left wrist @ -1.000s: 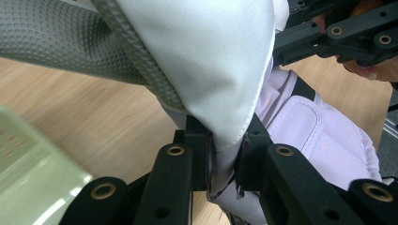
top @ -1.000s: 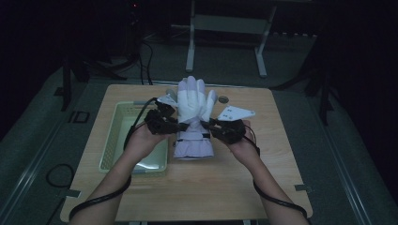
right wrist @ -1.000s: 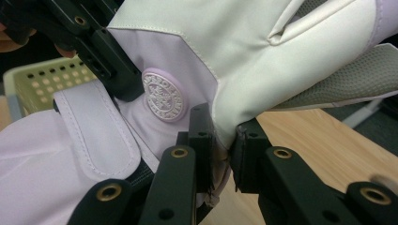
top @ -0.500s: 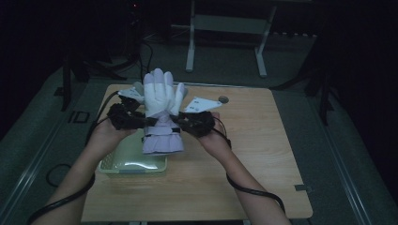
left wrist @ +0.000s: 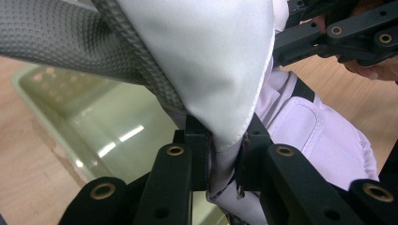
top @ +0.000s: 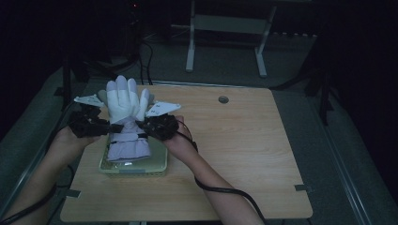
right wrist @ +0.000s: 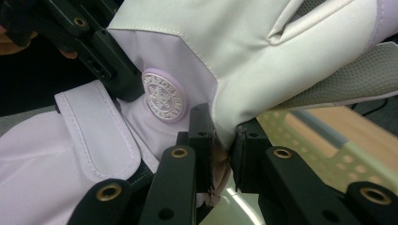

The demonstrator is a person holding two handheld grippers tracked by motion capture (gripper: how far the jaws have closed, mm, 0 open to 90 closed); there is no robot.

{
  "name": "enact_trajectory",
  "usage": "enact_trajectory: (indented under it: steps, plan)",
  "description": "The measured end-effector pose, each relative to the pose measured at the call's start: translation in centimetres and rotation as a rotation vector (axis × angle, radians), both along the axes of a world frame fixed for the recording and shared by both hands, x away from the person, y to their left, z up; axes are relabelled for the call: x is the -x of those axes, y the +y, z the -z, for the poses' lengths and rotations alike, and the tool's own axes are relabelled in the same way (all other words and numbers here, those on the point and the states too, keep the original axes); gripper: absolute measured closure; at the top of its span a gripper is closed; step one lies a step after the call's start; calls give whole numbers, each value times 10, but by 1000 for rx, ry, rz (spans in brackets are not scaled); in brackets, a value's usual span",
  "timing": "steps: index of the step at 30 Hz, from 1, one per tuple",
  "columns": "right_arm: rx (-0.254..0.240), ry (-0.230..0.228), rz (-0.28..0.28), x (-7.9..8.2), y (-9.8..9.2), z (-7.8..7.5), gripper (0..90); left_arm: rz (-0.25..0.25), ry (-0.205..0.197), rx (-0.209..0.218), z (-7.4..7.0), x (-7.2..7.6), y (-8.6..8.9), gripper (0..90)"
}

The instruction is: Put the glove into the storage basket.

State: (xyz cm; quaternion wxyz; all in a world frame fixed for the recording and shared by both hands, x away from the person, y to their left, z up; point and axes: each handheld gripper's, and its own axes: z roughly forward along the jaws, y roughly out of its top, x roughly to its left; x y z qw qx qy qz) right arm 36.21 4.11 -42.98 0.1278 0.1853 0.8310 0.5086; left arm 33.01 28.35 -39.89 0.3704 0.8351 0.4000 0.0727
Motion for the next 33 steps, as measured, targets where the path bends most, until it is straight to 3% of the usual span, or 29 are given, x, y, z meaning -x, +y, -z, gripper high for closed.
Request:
enact_trajectory:
  steps: [5,8,12,15,19,24,30,33]
  plan:
    - [22,33,27,0,8,21,799,-16,40,8,27,-6,2,787]
    - [68,70,52,-4,9,43,799,-20,90,-2,52,-14,-3,787]
    - [112,112,68,-8,8,65,798,-22,134,-6,74,-23,-9,786]
    - [137,116,95,-10,9,73,797,-24,150,-12,82,-28,-11,786]
    - [176,133,111,-14,12,83,795,-29,161,-62,91,-34,-17,784]
    - [242,130,136,-17,19,87,792,-59,212,-61,101,-43,-17,782]
    - [367,113,156,-15,32,94,745,-94,283,-141,115,-50,-24,732]
    - [403,121,177,-15,35,95,701,-123,256,-223,116,-51,-33,667]
